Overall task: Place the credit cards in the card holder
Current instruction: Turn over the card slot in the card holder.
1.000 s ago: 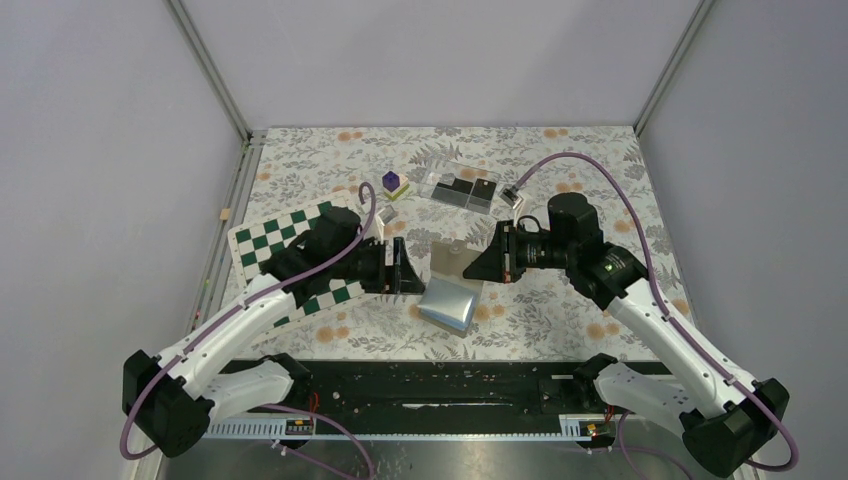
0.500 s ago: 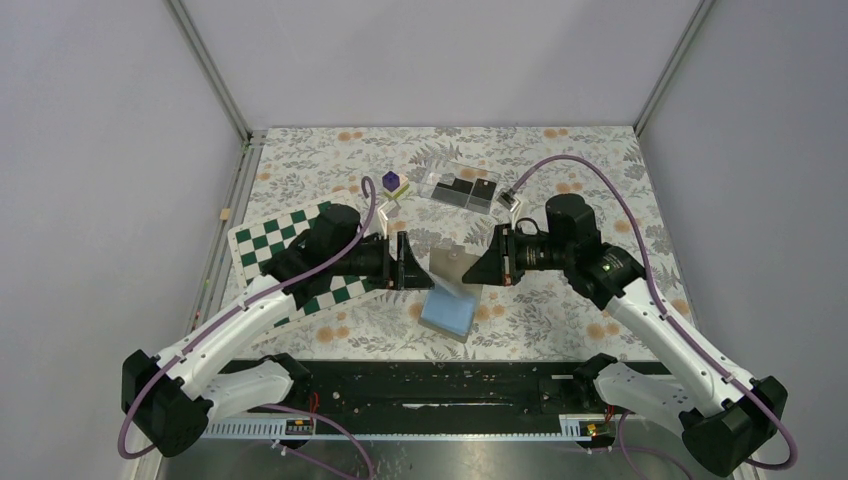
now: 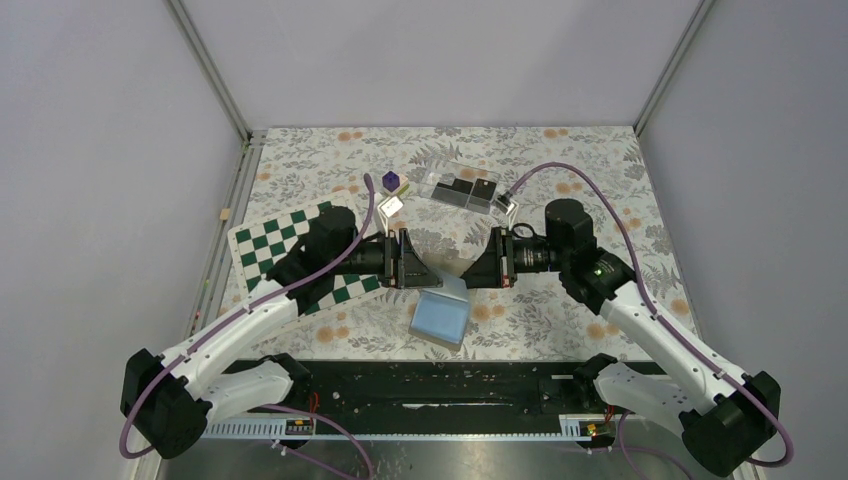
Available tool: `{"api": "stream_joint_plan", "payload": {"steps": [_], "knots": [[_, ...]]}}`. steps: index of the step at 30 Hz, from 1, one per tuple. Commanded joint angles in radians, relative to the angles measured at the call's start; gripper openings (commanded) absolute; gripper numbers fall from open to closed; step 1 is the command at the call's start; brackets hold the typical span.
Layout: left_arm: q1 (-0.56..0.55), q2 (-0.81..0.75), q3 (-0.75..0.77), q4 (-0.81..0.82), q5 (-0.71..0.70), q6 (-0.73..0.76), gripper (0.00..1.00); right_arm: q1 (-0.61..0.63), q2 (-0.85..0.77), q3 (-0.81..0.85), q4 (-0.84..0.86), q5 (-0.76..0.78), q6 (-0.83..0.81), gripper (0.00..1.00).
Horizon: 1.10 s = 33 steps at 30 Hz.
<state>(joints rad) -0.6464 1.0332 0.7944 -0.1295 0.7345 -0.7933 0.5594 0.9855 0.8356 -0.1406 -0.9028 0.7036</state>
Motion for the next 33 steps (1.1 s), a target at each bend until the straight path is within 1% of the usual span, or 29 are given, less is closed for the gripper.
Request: {"api": "stream_joint_plan", "payload": {"steps": [1, 2, 3, 5, 7, 8, 10, 13, 16, 19, 22, 24, 29, 31, 33], "knots": [[-0.001, -0.025, -0.007, 0.136, 0.076, -0.037, 0.66, -0.006, -0.015, -0.002, 0.186, -0.035, 0.134, 0.0], [-0.002, -0.029, -0.012, 0.166, 0.084, -0.048, 0.64, -0.006, -0.011, -0.003, 0.197, -0.03, 0.154, 0.0], [-0.002, -0.033, -0.018, 0.177, 0.088, -0.062, 0.59, -0.007, -0.004, -0.002, 0.204, -0.026, 0.167, 0.0], [-0.002, -0.029, -0.02, 0.178, 0.088, -0.074, 0.39, -0.007, 0.006, -0.004, 0.208, -0.015, 0.182, 0.0], [-0.002, -0.025, -0.021, 0.176, 0.08, -0.083, 0.23, -0.007, 0.013, -0.004, 0.207, -0.007, 0.186, 0.0], [-0.002, -0.024, -0.022, 0.176, 0.075, -0.085, 0.15, -0.009, 0.013, -0.004, 0.206, -0.002, 0.185, 0.02], [-0.001, -0.025, -0.016, 0.162, 0.058, -0.084, 0.0, -0.013, 0.011, -0.005, 0.202, 0.008, 0.179, 0.2], [0.0, -0.028, 0.02, 0.067, 0.012, -0.039, 0.0, -0.047, -0.005, 0.003, 0.129, 0.04, 0.131, 0.53], [-0.001, -0.023, 0.094, -0.106, -0.052, 0.048, 0.0, -0.088, -0.036, 0.028, -0.016, 0.086, 0.029, 0.75], [-0.002, -0.01, 0.145, -0.214, -0.074, 0.095, 0.0, -0.096, -0.052, 0.078, -0.175, 0.109, -0.121, 0.89], [-0.002, 0.005, 0.163, -0.236, -0.05, 0.096, 0.0, -0.097, -0.042, 0.128, -0.271, 0.086, -0.224, 0.97], [-0.005, 0.016, 0.17, -0.236, -0.025, 0.093, 0.0, -0.095, -0.028, 0.155, -0.321, 0.064, -0.277, 0.99], [-0.032, 0.052, 0.202, -0.237, 0.045, 0.1, 0.0, -0.084, 0.023, 0.213, -0.418, 0.024, -0.385, 1.0], [-0.047, 0.062, 0.217, -0.237, 0.058, 0.101, 0.0, -0.056, 0.041, 0.23, -0.434, 0.009, -0.419, 0.99], [-0.063, 0.073, 0.233, -0.238, 0.071, 0.106, 0.0, -0.012, 0.069, 0.256, -0.48, 0.039, -0.464, 0.99]]}}
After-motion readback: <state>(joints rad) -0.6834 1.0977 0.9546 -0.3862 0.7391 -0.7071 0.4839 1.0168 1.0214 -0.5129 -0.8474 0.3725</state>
